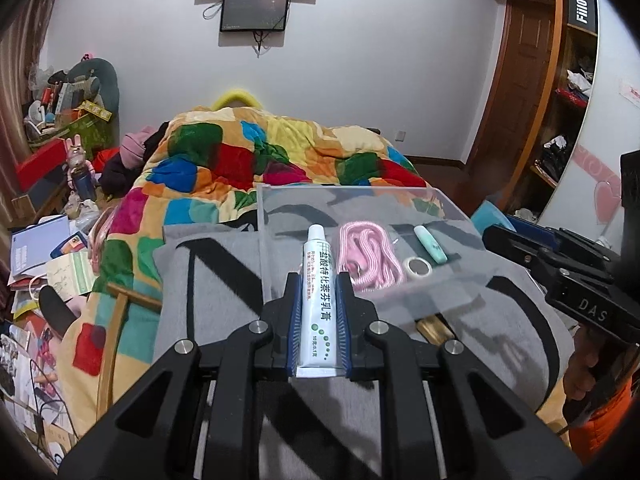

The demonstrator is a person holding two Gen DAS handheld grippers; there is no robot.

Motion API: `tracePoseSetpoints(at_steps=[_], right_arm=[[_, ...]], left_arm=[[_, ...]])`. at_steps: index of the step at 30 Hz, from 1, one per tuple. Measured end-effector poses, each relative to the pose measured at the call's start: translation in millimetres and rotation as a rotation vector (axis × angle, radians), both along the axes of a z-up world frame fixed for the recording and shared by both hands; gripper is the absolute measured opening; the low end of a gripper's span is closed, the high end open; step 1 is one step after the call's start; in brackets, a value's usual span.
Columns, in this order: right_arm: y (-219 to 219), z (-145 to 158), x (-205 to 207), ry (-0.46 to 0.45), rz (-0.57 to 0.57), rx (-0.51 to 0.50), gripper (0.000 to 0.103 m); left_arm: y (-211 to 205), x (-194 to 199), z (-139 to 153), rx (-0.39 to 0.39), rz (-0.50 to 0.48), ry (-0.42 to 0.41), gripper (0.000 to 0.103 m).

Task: Organize objects
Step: 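Lower the toothpaste tube and teal tape into the clear box and release both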

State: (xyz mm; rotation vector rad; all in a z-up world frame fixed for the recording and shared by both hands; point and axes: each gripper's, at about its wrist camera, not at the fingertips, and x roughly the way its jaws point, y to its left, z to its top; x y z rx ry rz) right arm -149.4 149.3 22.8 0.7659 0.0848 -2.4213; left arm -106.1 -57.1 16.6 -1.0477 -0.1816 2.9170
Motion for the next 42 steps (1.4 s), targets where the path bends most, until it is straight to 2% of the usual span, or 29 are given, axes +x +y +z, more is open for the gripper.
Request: tracePoseSetpoints(at_steps=[6, 11, 17, 23, 30, 32, 33, 36, 37, 39, 42], right_arm=[[-20.9, -9.0, -26.6, -0.021, -0.023, 0.024, 0.037], [-36.1, -32.0, -51.1, -0.102, -0.031, 0.032, 0.037], [-46.8, -52.4, -55.0, -0.137, 0.0, 0.094, 0.037], [-49.8, -56.2, -54.2, -0.158, 0.031, 0.117, 0.037], [-46.7, -47.1, -44.5, -0.143, 0.048, 0.123, 0.037], [-43.9, -41.5, -38.1, -0.125, 0.053, 0.123, 0.037], [-42.9, -38.6, -34.7, -0.114, 0.053, 0.126, 0.037], [-36.1, -30.6, -25.6, -0.084, 0.052, 0.13, 0.041], [-33.3, -28.4, -22.0, -0.079, 0.051, 0.126, 0.045], [-26.4, -24.3, -14.1, -0.068, 0.048, 0.117, 0.048], [-16.2, -22.4, -5.1, -0.059, 0.036, 0.115, 0.049]], left_arm=[[5.8, -31.0, -6.4, -0.042, -0.009, -0.035, 0.016], [9.2, -55.3, -21.4, -0.044, -0.014, -0.087, 0.016], [9.5, -77.9, -34.3, -0.02, -0.021, -0.13, 0.016], [10.4, -82.5, -41.4, -0.011, -0.032, -0.148, 0.016], [6.9, -73.7, -30.7, 0.002, -0.033, -0.143, 0.016], [7.5, -68.1, -24.5, -0.006, -0.03, -0.128, 0.02], [7.9, -64.7, -21.0, -0.006, -0.03, -0.119, 0.026], [8.2, -53.8, -10.6, -0.007, -0.019, -0.086, 0.052], [8.7, -50.0, -7.2, -0.011, -0.014, -0.071, 0.057], [10.2, -41.2, -0.8, -0.022, -0.013, -0.05, 0.058], [12.8, -30.8, 3.5, -0.03, -0.017, -0.037, 0.067]])
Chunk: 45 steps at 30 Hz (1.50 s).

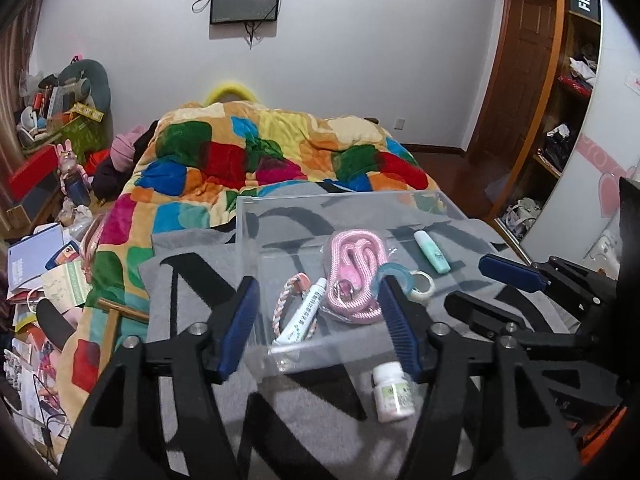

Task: Organize objects
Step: 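Lower the toothpaste tube and teal tape into the clear box and release both, then grasp the white pill bottle with the left tool while the right tool grasps the gold-brown block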

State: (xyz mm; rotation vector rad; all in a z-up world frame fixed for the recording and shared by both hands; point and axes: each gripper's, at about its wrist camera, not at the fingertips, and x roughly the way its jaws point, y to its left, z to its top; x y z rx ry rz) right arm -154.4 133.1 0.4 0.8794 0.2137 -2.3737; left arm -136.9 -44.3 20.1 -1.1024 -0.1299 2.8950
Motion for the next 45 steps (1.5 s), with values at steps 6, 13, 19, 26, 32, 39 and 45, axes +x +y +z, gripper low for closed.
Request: tracePoseSetpoints(at_steps=[6, 13, 19, 26, 32, 39, 45], right_arm=[[16.8, -12.4, 13.5, -0.023, -0.013, 0.012, 0.049], [19.9, -44.1, 18.1, -0.092, -0.003, 0.059, 0.049], [13.9, -70.2, 10.8, -0.156, 0.009, 0.085, 0.043], [13.3, -80.4, 6.8, -0.191, 0.016, 0.074, 0.022], [21.3, -80.0, 13.8, -0.184, 0.007, 0.049, 0.022], [34.9, -65.9, 25.7, -0.16, -0.007, 0.009, 0.022], [41.4, -41.6, 32.2, -0.109, -0.009, -0.039, 0.022]], left_arm=[[7.9, 20.2, -5.4, -0.033, -0.004, 0.007, 0.074], [18.7, 28.3, -35.4, -0.015, -0.032, -0.073, 0.075], [31.8, 29.7, -60.6, 0.006, -0.059, -0.133, 0.075], [47.2, 26.5, -78.9, 0.017, -0.093, -0.178, 0.064], [55.5, 16.6, -91.5, 0.016, -0.1, -0.202, 0.042], [51.9, 24.8, -88.4, 0.03, -0.099, -0.182, 0.029], [44.1, 35.9, -67.5, 0.046, -0.092, -0.129, 0.029]])
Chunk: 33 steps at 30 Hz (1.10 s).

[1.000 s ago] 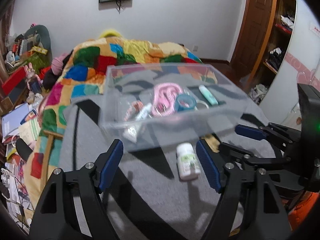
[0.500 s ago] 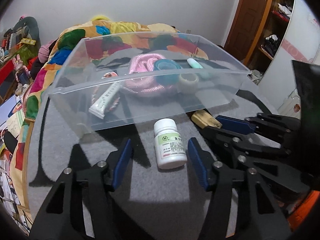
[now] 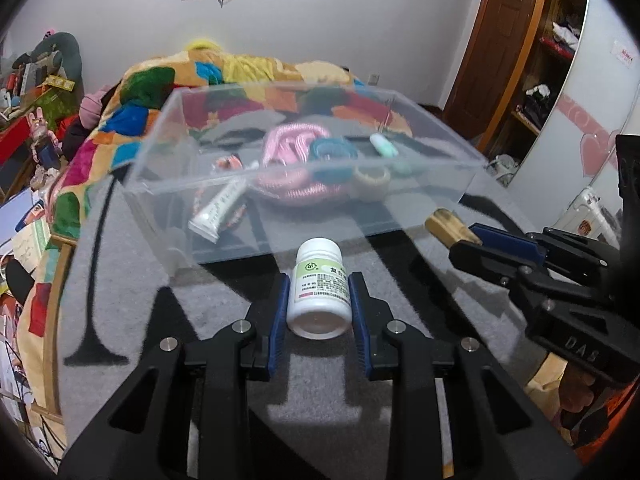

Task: Organize objects
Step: 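Grasp the white pill bottle with the left tool while the right tool grasps the gold-brown block, then place the pill bottle and block into the clear box and release both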

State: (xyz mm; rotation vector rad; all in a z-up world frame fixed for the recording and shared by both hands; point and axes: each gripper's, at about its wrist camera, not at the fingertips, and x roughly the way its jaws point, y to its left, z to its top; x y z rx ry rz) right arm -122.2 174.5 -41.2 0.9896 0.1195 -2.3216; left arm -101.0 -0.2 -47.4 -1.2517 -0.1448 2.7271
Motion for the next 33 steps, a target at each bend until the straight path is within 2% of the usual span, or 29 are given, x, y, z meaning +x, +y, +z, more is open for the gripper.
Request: tracePoseSetpoints(at_steps=[9, 16, 20, 27, 33], right_arm=[[5.9, 36.9, -5.8, 0.095, -0.019, -0.051, 0.022], [4.2, 47.9, -27.3, 0.125, -0.054, -0.048, 0.022], [-4.1, 41.0, -45.0, 0.105, -0.061, -0.026, 0.022], [-20.8, 16.9, -75.5, 0.033, -0.06, 0.018, 0.022], [-27.6, 10.0, -82.9, 0.023, -0.062, 0.034, 0.022]], left_arm=[[-10.8, 8.8, 52.5, 0.025, 0.012, 0.139, 0.029], [-26.6, -10.1, 77.8, 0.044, 0.047, 0.202, 0.029], [-35.8, -33.7, 70.5, 0.05, 0.069, 0.166, 0.029], [-39.3, -75.2, 35.6, 0.051, 0.082, 0.055, 0.029], [-31.5, -85.8, 22.5, 0.052, 0.074, 0.026, 0.029]])
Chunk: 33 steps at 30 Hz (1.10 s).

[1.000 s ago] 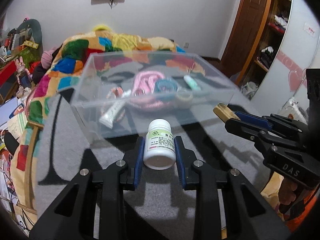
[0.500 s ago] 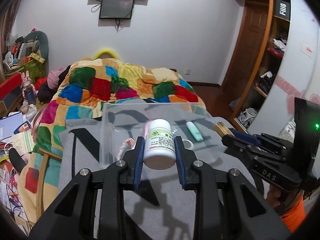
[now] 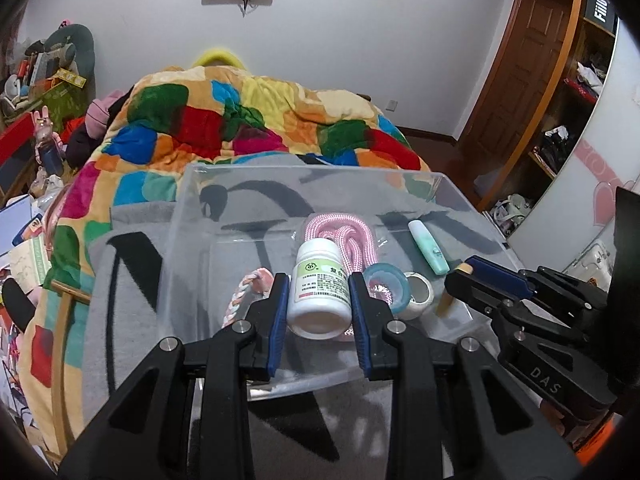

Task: Organize objects
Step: 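Place the pill bottle and block into the clear box and release both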

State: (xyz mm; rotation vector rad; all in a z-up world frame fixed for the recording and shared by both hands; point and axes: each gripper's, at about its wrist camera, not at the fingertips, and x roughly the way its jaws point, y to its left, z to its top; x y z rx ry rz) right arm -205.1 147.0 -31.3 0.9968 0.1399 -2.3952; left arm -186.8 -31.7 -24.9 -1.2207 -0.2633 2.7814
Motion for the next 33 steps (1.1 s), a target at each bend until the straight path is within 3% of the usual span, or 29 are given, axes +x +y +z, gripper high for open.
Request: tracePoseSetpoints(at_steps=[6, 14, 17, 26, 28, 33], right_arm=[[-2.7, 1.4, 0.4, -0.004, 0.007, 0.004, 0.023], [0.4, 19.5, 23.9, 0.043, 0.034, -0.01, 0.04], [8.7, 32.1, 40.8, 0.085, 0.035, -0.036, 0.055], [24.5, 49.8, 84.3, 0.181, 0.03, -0.054, 0.081], [27.2, 48.2, 92.2, 0.189, 0.026, -0.056, 0.083], [29.1, 35.7, 106.2, 0.154, 0.042, -0.065, 0.083]], left_arm=[[2.9, 0.4, -0.8, 0.005, -0.012, -0.011, 0.03], [-0.4, 23.8, 17.0, 0.01, -0.004, 0.039, 0.034], [-1.4, 39.8, 26.8, -0.004, 0.01, 0.079, 0.045], [2.3, 87.7, 38.9, -0.053, 0.022, 0.164, 0.075], [3.9, 95.3, 35.1, -0.065, 0.026, 0.162, 0.081], [5.8, 107.1, 22.2, -0.064, 0.029, 0.144, 0.082]])
